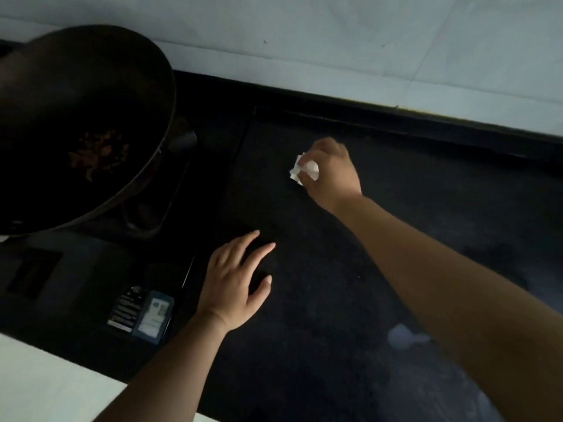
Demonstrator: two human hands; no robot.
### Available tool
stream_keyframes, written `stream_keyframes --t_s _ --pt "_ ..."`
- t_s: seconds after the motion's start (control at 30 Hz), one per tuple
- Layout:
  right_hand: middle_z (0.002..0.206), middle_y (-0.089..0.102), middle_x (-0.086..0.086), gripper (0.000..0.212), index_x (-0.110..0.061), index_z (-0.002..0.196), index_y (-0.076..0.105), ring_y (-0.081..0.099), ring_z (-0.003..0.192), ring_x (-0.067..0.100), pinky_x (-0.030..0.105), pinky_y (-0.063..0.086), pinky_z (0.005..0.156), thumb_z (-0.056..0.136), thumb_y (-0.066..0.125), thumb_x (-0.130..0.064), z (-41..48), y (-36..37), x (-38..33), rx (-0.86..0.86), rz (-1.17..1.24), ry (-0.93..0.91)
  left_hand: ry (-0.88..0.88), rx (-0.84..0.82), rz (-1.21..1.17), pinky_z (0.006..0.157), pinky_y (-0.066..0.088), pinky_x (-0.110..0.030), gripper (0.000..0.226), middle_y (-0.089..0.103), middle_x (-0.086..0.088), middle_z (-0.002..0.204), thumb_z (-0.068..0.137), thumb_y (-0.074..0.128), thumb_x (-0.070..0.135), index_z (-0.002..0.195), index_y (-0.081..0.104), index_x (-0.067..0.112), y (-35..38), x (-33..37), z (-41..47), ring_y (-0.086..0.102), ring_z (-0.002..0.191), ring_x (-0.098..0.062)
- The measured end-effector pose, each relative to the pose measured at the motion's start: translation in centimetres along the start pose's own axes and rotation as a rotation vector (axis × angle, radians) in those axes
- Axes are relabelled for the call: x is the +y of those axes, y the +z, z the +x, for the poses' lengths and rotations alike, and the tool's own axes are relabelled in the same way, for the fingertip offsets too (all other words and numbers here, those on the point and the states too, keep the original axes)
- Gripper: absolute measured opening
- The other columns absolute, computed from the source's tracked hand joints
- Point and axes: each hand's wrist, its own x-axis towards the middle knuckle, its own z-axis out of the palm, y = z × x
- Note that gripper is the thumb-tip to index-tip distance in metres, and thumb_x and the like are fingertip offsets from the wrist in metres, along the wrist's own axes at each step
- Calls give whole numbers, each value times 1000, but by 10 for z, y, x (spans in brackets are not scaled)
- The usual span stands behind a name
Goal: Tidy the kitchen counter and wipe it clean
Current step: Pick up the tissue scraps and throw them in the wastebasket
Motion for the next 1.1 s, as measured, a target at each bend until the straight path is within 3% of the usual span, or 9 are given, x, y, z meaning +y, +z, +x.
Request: stream_keyframes --t_s 0.07,0.17,0.33,0.43,0.6,0.7,0.8,0.97,1.1 --pt "131 48 11 24 -14 106 65 39 123 34 47 44 93 82 62 -17 4 7 8 10 -45 -34 -4 1 -1 108 26 -37 52 39 -2 146 84 48 43 134 46 30 1 0 -1 35 130 -18" --pt "144 37 9 40 -18 127 52 30 133 32 43 37 101 87 52 -14 4 11 10 -113 -33 -87 -11 -6 4 109 24 -36 53 37 0 147 84 48 44 135 43 32 2 -1 -2 33 132 -17" --pt "142 40 8 40 -21 129 51 32 133 28 45 31 102 91 45 -34 -17 18 3 -236 -240 -188 -3 -5 2 108 28 -39 53 38 -1 147 83 50 43 135 43 32 2 -1 0 34 131 -17" --pt "136 45 9 42 -20 125 54 39 127 30 48 37 96 91 47 -42 -33 23 4 -213 -298 -219 5 4 -6 107 30 -40 53 38 -1 146 83 50 43 135 43 32 3 -2 0 35 131 -17" --pt "111 57 13 26 -11 105 64 53 100 31 45 54 66 89 56 -30 -55 22 4 -101 -216 -195 23 21 -3 105 33 -44 52 40 -3 145 83 49 44 134 44 31 4 -3 0 34 131 -18" --pt "108 56 8 25 -14 109 62 51 100 26 43 53 68 90 56 -29 -74 16 -1 -98 -147 -49 39 40 9 104 34 -44 51 41 -4 145 84 47 45 133 44 31 4 -5 1 37 130 -20" --pt "105 58 2 22 -18 105 63 54 97 20 32 47 75 88 58 -31 -107 6 -20 7 30 214 53 24 -7 105 33 -45 51 40 -4 146 85 45 45 133 44 30 3 -6 0 37 131 -22" --pt "85 64 -8 8 -26 83 65 58 79 7 10 38 61 83 63 -34 -197 -10 -73 218 292 603 96 -42 -94 103 32 -48 61 44 -13 142 84 36 49 135 44 16 -9 -4 2 41 129 -32" --pt "77 67 -10 5 -31 80 65 63 74 5 18 48 64 83 64 -35 -273 -13 -113 299 418 742 258 -156 -219 106 31 -41 67 48 -9 138 85 31 53 136 42 13 -41 11 -10 41 129 -25"
